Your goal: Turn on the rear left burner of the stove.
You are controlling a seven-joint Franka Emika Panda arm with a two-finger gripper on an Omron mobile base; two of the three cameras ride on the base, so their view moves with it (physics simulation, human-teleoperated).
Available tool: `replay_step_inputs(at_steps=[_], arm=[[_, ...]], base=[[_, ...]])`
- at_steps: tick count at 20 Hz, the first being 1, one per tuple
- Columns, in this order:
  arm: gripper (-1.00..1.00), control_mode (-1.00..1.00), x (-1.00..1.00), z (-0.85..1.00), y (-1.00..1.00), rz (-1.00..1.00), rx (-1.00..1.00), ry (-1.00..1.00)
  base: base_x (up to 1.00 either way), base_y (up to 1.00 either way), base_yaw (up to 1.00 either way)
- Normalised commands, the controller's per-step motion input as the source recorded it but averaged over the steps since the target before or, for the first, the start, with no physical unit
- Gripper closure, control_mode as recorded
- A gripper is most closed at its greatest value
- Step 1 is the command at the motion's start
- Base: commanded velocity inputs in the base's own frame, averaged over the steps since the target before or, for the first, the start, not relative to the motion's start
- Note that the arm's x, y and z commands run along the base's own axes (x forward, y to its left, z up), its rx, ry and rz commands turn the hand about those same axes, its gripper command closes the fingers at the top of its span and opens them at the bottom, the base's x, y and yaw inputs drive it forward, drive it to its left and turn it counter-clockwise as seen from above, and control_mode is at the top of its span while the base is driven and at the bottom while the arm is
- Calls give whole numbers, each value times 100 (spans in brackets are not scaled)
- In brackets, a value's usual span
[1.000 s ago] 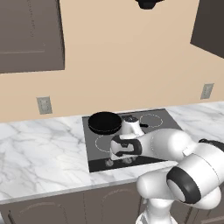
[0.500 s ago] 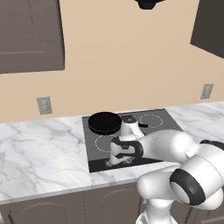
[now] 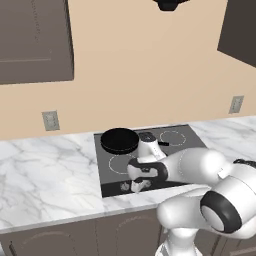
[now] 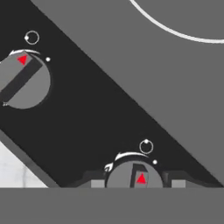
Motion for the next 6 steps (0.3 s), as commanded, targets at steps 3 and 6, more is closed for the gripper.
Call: replay_step_inputs(at_steps=[3,6], arm=[[100,-100,-3,-28,0,66,3,-2],[100,-100,-4,-29,0,68,5,-1]], base=[[0,0,0],[0,0,0]])
